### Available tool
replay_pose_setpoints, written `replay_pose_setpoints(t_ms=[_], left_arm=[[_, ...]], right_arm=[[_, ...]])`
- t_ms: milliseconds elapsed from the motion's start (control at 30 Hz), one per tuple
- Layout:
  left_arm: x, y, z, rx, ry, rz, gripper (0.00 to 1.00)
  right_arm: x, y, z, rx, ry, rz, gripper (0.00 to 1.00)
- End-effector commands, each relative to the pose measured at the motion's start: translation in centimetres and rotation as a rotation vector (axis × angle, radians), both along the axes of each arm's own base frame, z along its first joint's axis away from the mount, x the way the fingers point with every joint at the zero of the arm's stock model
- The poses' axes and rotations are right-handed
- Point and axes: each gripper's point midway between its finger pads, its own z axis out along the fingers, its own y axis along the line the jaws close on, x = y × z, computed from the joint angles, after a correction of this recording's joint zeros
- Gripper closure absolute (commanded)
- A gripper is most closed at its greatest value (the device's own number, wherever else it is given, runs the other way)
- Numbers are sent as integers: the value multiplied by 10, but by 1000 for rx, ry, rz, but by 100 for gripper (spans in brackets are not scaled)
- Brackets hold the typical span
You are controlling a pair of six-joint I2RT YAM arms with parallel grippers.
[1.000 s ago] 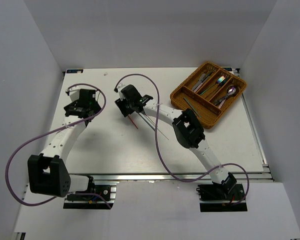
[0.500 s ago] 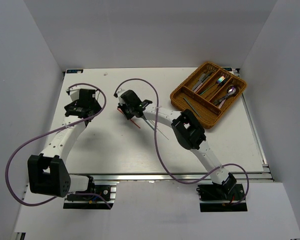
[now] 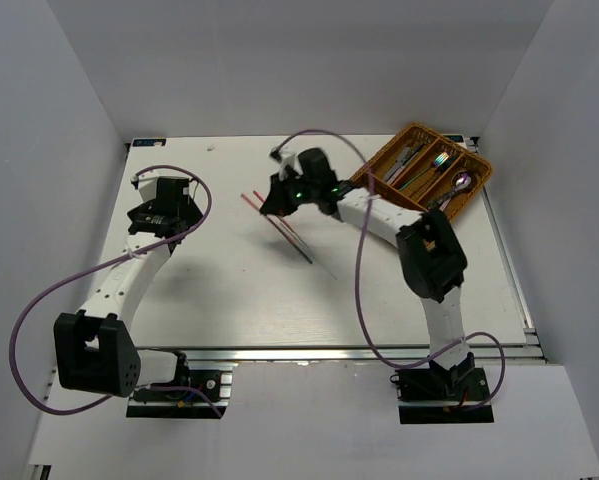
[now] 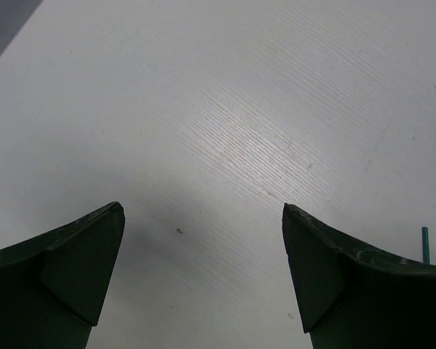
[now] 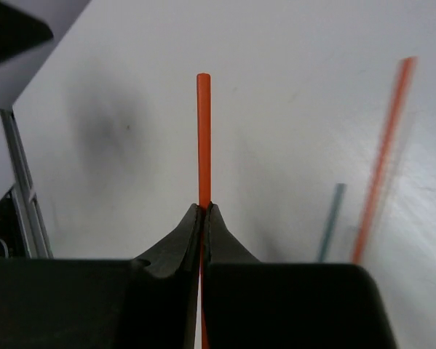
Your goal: Sort the eating utensils into containers
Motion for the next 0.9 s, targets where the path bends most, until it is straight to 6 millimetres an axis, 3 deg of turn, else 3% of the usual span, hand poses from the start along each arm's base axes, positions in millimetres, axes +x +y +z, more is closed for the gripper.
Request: replay_pose_setpoints(t_ms=[0,33,67,200,233,333,433,600,700,733,767,867], left_arm=[[0,-2,12,-10,-40,-18,2],[0,-2,12,-10,-41,-17,2],[0,-2,12,-10,-41,-17,2],[2,-6,10,-25,-41,-36,2],[2,-7,9,-28,-39,-39,2],[3,-10,5,-35,-27,-50,2],[4,-12,3,-45,-27,-59,2],[6,-16,-2,-57,-11,-77,2],[7,-18,-1,-64,-18,-88,2],[7,-18,-2,-64,-17,-90,2],[7,-19,-2,-67,-19,-95,2],[7,-20,-2,-69,-19,-100,2]], right_arm=[[36,-53,53,84,-77,-40,100],[46,-72,57,43,-165,-39,100],[64,-104,51,-11,-189,-86,100],[101,-205,15,-360,-353,-171,100],[96,-221,3,-418,-349,-152,100],[108,-278,-3,-499,-381,-196,100],[111,-300,7,-476,-394,-243,100],[115,-338,-9,-550,-352,-312,100],[115,-342,-9,-546,-321,-335,71],[114,-339,-3,-527,-317,-330,28],[112,-334,2,-504,-314,-325,11],[117,-321,32,-423,-337,-356,11]])
